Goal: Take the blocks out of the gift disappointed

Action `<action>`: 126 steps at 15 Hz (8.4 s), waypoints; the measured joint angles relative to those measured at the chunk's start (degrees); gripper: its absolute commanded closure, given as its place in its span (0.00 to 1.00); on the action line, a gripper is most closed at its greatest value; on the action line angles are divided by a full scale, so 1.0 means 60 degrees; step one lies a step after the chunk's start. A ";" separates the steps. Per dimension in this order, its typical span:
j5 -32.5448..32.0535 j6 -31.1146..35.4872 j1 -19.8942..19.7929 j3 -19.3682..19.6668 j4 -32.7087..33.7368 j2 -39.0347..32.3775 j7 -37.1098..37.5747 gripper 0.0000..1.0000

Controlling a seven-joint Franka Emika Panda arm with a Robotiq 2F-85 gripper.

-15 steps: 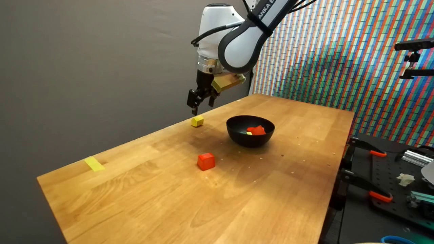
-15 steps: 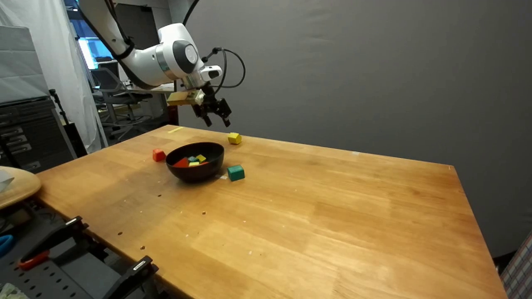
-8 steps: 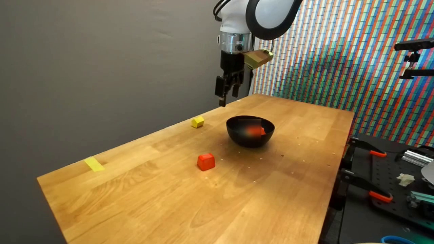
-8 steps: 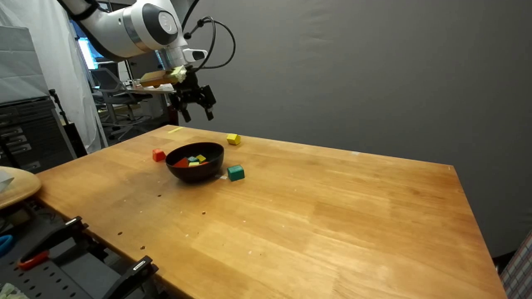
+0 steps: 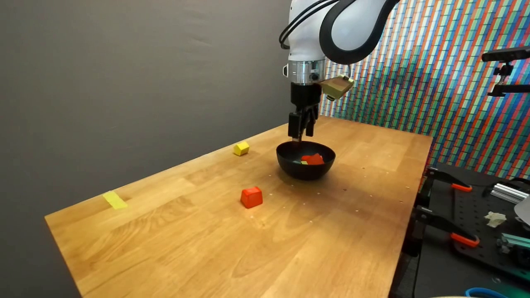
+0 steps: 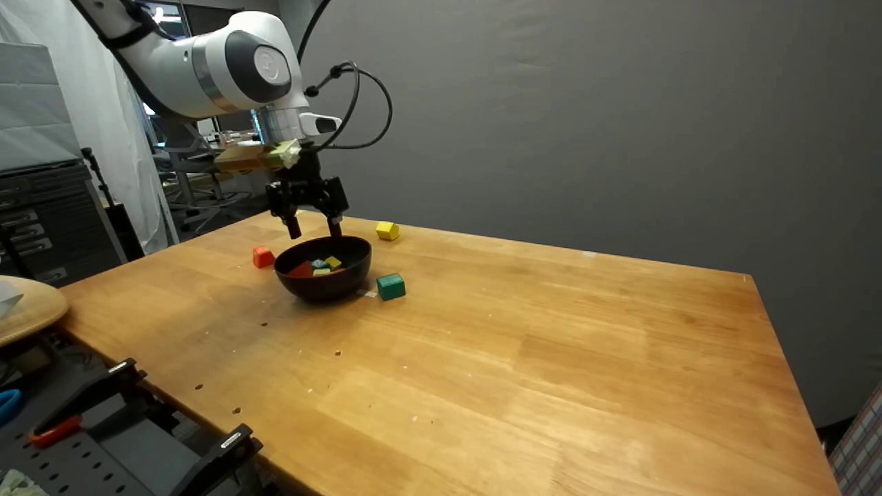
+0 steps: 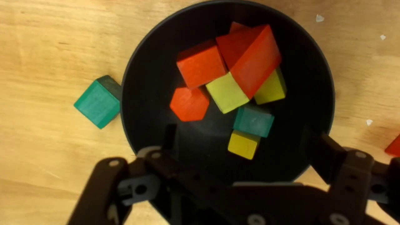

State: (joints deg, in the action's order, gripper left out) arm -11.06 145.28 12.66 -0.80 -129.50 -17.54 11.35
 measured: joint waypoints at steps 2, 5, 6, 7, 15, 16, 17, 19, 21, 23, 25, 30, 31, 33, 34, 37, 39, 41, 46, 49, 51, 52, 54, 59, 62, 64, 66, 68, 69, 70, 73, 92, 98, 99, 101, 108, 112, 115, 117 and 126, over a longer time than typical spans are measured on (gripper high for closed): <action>0.0001 0.0019 -0.0009 0.0000 0.0015 -0.0210 0.0000 0.00; 0.0064 0.0062 -0.0037 -0.0014 0.0141 -0.0524 0.0000 0.00; 0.0091 0.0075 -0.0048 -0.0019 0.0214 -0.0639 0.0000 0.00; 0.0096 0.0079 -0.0053 -0.0019 0.0305 -0.0757 0.0000 0.00; 0.0085 0.0073 -0.0045 -0.0021 0.1285 -0.1821 0.0000 0.00; 0.0072 0.0063 -0.0042 -0.0020 0.1397 -0.1947 0.0000 0.01; 0.0046 0.0058 -0.0041 -0.0010 0.1486 -0.2054 0.0000 0.06; -0.0020 0.0055 -0.0018 0.0030 0.1658 -0.2231 0.0000 0.30; -0.0107 0.0041 0.0024 0.0060 0.1823 -0.2345 0.0001 0.48; -0.0198 0.0028 0.0068 0.0075 0.1930 -0.2471 0.0004 0.63; -0.0244 0.0028 0.0096 0.0101 0.1981 -0.2605 0.0005 0.77; -0.0252 -0.0025 0.0143 0.0152 0.2015 -0.2596 0.0021 0.80; -0.0253 -0.0024 0.0148 0.0161 0.2015 -0.2596 0.0034 0.81; -0.0291 -0.0019 0.0171 0.0212 0.2013 -0.2572 0.0080 0.82; -0.0357 -0.0019 0.0189 0.0250 0.2009 -0.2525 0.0092 0.82; -0.0762 -0.0020 0.0277 0.0373 0.1818 -0.1971 0.0108 0.82; -0.1100 -0.0011 0.0350 0.0436 0.1391 -0.1138 0.0183 0.80; -0.1144 0.0023 0.0356 0.0388 0.0726 -0.0093 0.0212 0.79; -0.1037 -0.0053 0.0295 0.0147 -0.1877 0.2357 0.1460 0.77; -0.1038 -0.0055 0.0138 -0.0122 -0.3524 0.3114 0.3110 0.82; -0.1031 0.0042 -0.0031 -0.0319 -0.4308 0.3293 0.4051 0.82; -0.1017 0.0149 -0.0116 -0.0400 -0.4583 0.3309 0.4401 0.83; -0.1017 0.0468 -0.0281 -0.0519 -0.4843 0.3240 0.5006 0.73; -0.1184 0.1184 -0.0536 -0.0571 -0.4769 0.2961 0.5839 0.33; -0.1526 0.1210 -0.0600 -0.0571 -0.4712 0.2979 0.6172 0.20; -0.1816 0.1209 -0.0603 -0.0572 -0.4681 0.3037 0.6331 0.05; -0.2226 0.1205 -0.0604 -0.0609 -0.4622 0.3178 0.6530 0.00; -0.2626 0.1196 -0.0605 -0.0690 -0.4580 0.3369 0.6692 0.00; -0.2790 0.1193 -0.0606 -0.0743 -0.4573 0.3463 0.6747 0.00; -0.2913 0.1190 -0.0611 -0.0797 -0.4559 0.3531 0.6789 0.00; -0.3228 0.1202 -0.0613 -0.0864 -0.4470 0.3612 0.6888 0.00; -0.5999 0.2287 -0.0642 -0.0543 0.0193 -0.1476 0.8419 0.39; -0.5958 0.2246 -0.0911 -0.0524 0.1025 -0.2416 0.8031 0.56; -0.5953 0.2238 -0.0929 -0.0525 0.1066 -0.2438 0.8015 0.59; -0.5945 0.2231 -0.0951 -0.0525 0.1104 -0.2443 0.8012 0.80; -0.5944 0.2480 -0.1084 -0.0617 0.1061 -0.1617 0.8006 0.83; -0.6321 0.2501 -0.1051 -0.0288 0.0929 -0.0314 0.8306 0.83; -0.7660 0.2271 -0.0806 0.0429 0.1167 -0.0005 0.9581 0.83; -0.8249 0.2073 -0.0663 0.0653 0.1407 -0.0307 1.0272 0.84; -0.7620 0.1950 -0.0506 0.0534 0.2805 -0.2882 1.0598 0.42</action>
State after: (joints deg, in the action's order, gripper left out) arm -56.78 156.98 9.62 2.40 -112.67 -34.83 74.94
